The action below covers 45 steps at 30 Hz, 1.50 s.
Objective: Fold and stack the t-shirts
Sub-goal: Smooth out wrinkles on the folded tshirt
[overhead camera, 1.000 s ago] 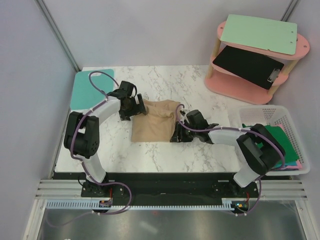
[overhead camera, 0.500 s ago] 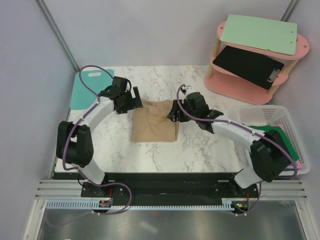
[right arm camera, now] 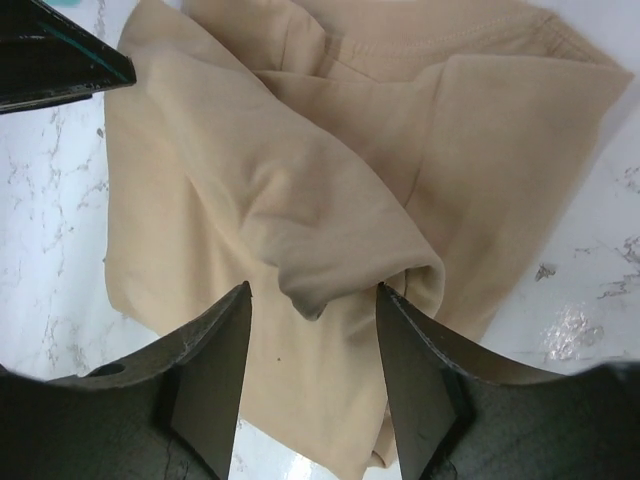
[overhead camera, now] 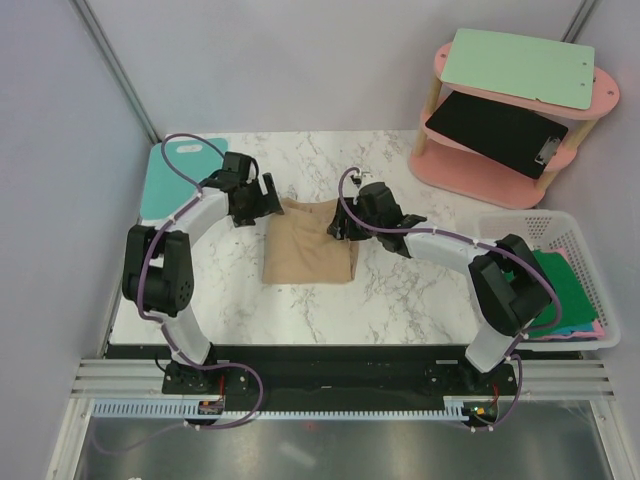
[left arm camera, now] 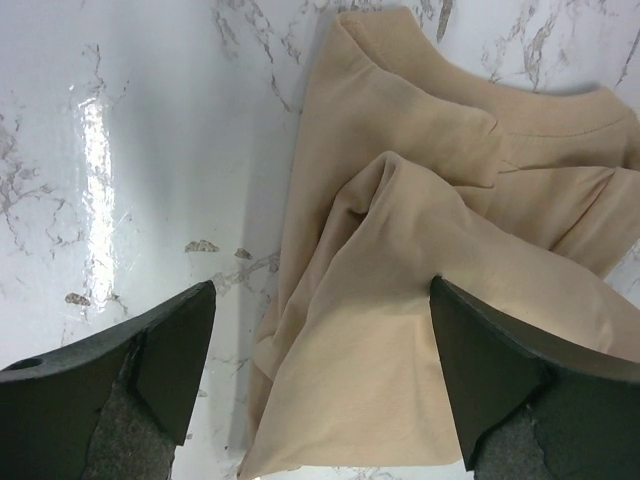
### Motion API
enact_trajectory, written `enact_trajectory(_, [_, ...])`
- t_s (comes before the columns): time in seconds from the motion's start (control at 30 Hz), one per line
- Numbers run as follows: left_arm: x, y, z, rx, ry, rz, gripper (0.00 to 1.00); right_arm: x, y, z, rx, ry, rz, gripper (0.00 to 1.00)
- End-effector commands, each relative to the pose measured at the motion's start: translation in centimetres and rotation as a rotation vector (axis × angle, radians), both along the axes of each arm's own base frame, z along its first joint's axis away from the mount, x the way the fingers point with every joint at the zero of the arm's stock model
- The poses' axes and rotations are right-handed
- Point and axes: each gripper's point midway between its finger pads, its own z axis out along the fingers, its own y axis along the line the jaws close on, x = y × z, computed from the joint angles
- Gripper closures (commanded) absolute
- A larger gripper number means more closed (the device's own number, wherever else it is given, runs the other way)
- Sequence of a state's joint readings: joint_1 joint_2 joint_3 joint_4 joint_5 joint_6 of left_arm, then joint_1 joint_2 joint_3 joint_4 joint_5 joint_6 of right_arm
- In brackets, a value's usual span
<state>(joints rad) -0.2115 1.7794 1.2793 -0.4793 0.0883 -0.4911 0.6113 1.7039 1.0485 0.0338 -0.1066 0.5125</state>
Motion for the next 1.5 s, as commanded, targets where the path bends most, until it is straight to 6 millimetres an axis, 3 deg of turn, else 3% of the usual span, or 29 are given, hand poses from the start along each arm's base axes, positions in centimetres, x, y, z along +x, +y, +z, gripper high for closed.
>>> enact_trajectory(0.0, [3.0, -0.8, 2.2, -0.039, -0.109, -0.046, 0.09, 2.1, 0.6, 3.2, 0.069, -0.105, -0.052, 0.41])
enact_trajectory(0.2, [4.1, -1.8, 1.8, -0.074, -0.109, -0.072, 0.2, 3.4, 1.0, 3.4, 0.095, -0.13, -0.092, 0.42])
enact_trajectory(0.23, [4.1, -2.0, 1.4, -0.087, -0.099, -0.079, 0.22, 3.5, 1.2, 3.1, 0.093, -0.124, -0.088, 0.47])
enact_trajectory(0.33, [4.3, -2.4, 1.4, -0.105, -0.101, -0.089, 0.56, 3.8, 1.6, 2.5, 0.104, -0.119, -0.082, 0.64])
enact_trajectory(0.37, [4.3, -2.5, 1.4, -0.106, -0.101, -0.09, 0.83, 3.8, 1.7, 2.4, 0.104, -0.117, -0.079, 0.78])
enact_trajectory(0.4, [4.3, -2.4, 1.3, -0.105, -0.1, -0.091, 0.97, 3.7, 1.6, 2.3, 0.102, -0.116, -0.08, 0.85])
enact_trajectory(0.43, [4.1, -2.4, 1.4, -0.103, -0.1, -0.089, 0.98, 3.8, 1.4, 2.3, 0.1, -0.118, -0.087, 0.94])
enact_trajectory(0.47, [4.1, -2.2, 2.0, -0.098, -0.115, -0.084, 0.98, 3.7, 1.3, 2.9, 0.102, -0.132, -0.089, 0.96])
enact_trajectory(0.53, [3.8, -1.7, 2.2, -0.086, -0.121, -0.072, 0.98, 3.7, 0.6, 3.8, 0.091, -0.158, -0.108, 0.98])
enact_trajectory(0.73, [3.4, -0.1, 5.5, -0.084, -0.193, -0.04, 0.98, 3.7, -1.9, 6.6, 0.07, -0.216, -0.16, 0.99])
enact_trajectory(0.87, [3.7, 0.5, 7.0, -0.094, -0.223, -0.028, 0.98, 5.1, -3.6, 6.9, 0.063, -0.213, -0.2, 0.98])
enact_trajectory(1.0, [4.2, 0.6, 7.6, -0.101, -0.238, -0.028, 0.98, 6.8, -4.0, 6.7, 0.067, -0.205, -0.203, 0.97])
enact_trajectory(1.23, [6.1, 0.4, 7.3, -0.128, -0.233, -0.047, 0.98, 10.0, -4.6, 5.4, 0.099, -0.178, -0.204, 0.95])
enact_trajectory(1.43, [9.4, 0.0, 7.9, -0.159, -0.258, -0.056, 0.98, 13.3, -5.2, 4.9, 0.162, -0.193, -0.234, 0.93])
enact_trajectory(1.47, [9.9, -0.1, 6.8, -0.164, -0.237, -0.059, 0.98, 14.0, -5.4, 5.1, 0.169, -0.199, -0.245, 0.93])
